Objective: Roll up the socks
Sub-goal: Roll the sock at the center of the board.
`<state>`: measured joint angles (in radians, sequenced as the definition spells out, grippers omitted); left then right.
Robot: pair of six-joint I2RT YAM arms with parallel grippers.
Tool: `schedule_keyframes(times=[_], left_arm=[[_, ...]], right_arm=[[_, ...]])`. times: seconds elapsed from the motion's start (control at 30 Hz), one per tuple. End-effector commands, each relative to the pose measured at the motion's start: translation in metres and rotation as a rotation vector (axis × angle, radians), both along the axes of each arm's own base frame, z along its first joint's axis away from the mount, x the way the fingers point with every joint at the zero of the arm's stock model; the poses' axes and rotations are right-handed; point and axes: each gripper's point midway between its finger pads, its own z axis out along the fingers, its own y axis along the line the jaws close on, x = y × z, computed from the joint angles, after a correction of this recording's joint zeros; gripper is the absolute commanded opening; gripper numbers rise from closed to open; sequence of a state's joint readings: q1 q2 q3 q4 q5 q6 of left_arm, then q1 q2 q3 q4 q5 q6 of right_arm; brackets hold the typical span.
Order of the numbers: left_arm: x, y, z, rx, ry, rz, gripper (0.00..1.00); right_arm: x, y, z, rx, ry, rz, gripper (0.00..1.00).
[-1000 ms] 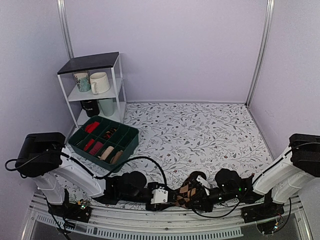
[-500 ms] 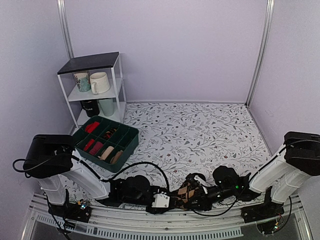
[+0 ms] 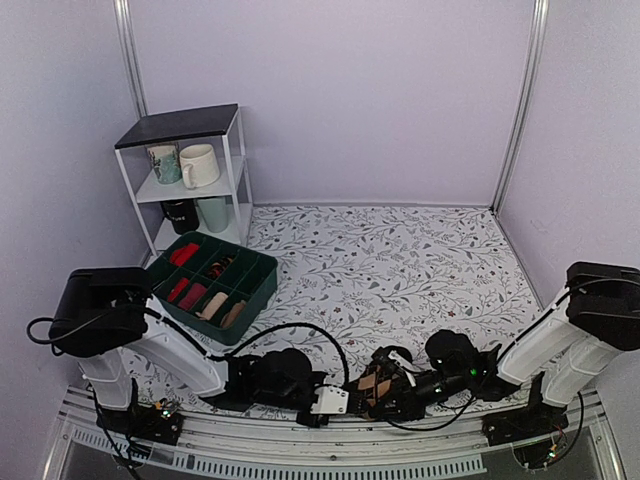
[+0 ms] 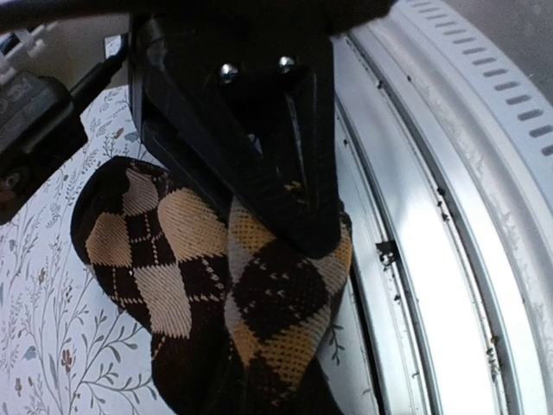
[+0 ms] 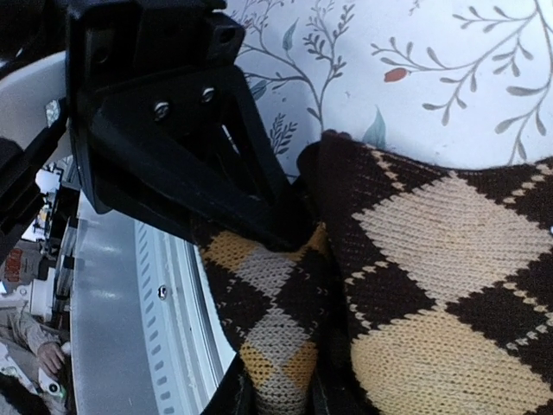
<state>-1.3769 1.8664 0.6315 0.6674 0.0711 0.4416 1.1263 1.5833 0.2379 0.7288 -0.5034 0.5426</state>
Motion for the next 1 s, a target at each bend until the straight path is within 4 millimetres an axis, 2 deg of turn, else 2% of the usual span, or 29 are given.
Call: schedule_keyframes(times=[0.0, 0.07, 0.17, 0.33, 0.47, 0.57, 0.67, 0.73, 0.8, 0.97], left_arm=[[-0.015, 0.003, -0.013, 0.080, 0.123, -0.023, 0.00], [-0.011, 0.007, -0.015, 0.103, 0.198, 0.011, 0.00], [-0.006, 0.016, -0.022, 0.156, 0.313, 0.062, 0.00], [-0.005, 0.027, -0.037, 0.234, 0.493, 0.116, 0.00], [-0.005, 0.029, -0.047, 0.279, 0.571, 0.135, 0.00], [-0.005, 0.030, -0.054, 0.312, 0.604, 0.138, 0.00], [-0.004, 0.030, -0.053, 0.319, 0.627, 0.137, 0.00], [-0.005, 0.034, -0.065, 0.350, 0.651, 0.144, 0.00], [-0.004, 0.036, -0.067, 0.359, 0.664, 0.147, 0.00], [-0.004, 0.039, -0.071, 0.373, 0.687, 0.148, 0.00]], right_arm=[[0.001, -0.020, -0.029, -0.157, 0.031, -0.054, 0.24], [0.013, -0.024, -0.024, -0.168, -0.039, -0.102, 0.35], [0.038, -0.035, -0.007, -0.171, -0.186, -0.203, 0.42], [0.060, -0.046, 0.029, -0.076, -0.415, -0.278, 0.47], [0.057, -0.048, 0.045, 0.006, -0.548, -0.259, 0.51], [0.048, -0.042, 0.050, 0.034, -0.606, -0.208, 0.51], [0.037, -0.032, 0.046, 0.016, -0.651, -0.141, 0.52], [0.030, -0.024, 0.044, 0.012, -0.669, -0.106, 0.54], [0.026, -0.019, 0.042, 0.012, -0.685, -0.084, 0.57], [0.023, -0.013, 0.030, -0.025, -0.687, -0.056, 0.59]])
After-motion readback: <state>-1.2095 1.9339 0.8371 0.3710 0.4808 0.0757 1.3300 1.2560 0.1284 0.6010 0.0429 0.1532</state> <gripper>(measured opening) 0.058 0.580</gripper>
